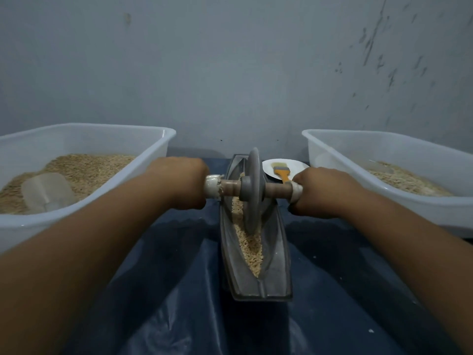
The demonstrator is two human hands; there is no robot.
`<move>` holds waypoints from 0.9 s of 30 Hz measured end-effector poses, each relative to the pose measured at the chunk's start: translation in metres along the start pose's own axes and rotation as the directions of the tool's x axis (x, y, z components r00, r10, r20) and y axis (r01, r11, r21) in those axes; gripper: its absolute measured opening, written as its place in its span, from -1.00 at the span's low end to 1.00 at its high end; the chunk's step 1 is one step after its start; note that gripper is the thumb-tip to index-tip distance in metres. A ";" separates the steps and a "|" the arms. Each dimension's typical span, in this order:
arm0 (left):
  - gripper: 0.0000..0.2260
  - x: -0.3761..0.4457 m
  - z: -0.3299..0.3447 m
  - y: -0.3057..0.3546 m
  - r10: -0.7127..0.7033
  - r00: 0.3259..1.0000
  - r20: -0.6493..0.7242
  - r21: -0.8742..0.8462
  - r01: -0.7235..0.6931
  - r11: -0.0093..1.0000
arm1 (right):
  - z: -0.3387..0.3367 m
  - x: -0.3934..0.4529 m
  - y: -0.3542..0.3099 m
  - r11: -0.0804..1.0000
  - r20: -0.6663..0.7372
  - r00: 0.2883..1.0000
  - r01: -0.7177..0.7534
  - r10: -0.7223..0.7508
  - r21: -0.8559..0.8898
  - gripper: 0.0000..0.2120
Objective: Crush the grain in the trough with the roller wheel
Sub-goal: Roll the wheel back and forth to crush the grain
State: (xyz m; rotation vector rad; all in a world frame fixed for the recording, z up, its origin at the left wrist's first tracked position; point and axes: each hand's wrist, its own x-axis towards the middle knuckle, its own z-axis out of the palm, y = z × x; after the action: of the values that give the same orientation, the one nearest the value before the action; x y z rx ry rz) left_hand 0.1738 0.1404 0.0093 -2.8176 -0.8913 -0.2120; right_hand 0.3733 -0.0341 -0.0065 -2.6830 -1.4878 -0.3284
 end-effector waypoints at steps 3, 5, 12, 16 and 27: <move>-0.79 -0.015 -0.004 0.004 0.013 1.000 -0.002 0.011 -0.013 1.000 | -0.006 -0.015 -0.003 1.000 0.024 1.000 0.014 -0.014 -0.010 -0.79; -0.80 -0.025 -0.007 0.007 0.021 1.000 0.009 -0.005 -0.021 1.000 | -0.013 -0.025 -0.006 1.000 0.053 0.998 0.016 -0.017 0.005 -0.80; -0.77 -0.056 -0.011 0.008 0.032 0.997 -0.068 0.029 -0.030 0.999 | -0.030 -0.060 -0.009 0.998 0.099 0.994 0.049 -0.052 0.032 -0.80; -0.75 -0.047 -0.003 0.007 0.008 0.987 -0.158 0.042 -0.001 0.999 | -0.022 -0.055 -0.010 0.999 0.067 0.998 0.004 -0.007 0.038 -0.83; -0.86 -0.006 0.009 0.001 -0.030 0.996 -0.085 -0.012 0.029 1.000 | -0.008 -0.005 -0.008 1.000 0.012 1.000 -0.011 0.011 -0.002 -0.80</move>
State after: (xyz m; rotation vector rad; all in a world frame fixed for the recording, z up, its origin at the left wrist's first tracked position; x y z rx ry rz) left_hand 0.1705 0.1380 -0.0012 -2.7838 -0.9159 -0.3390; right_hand 0.3629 -0.0348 -0.0003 -2.6979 -1.4761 -0.3141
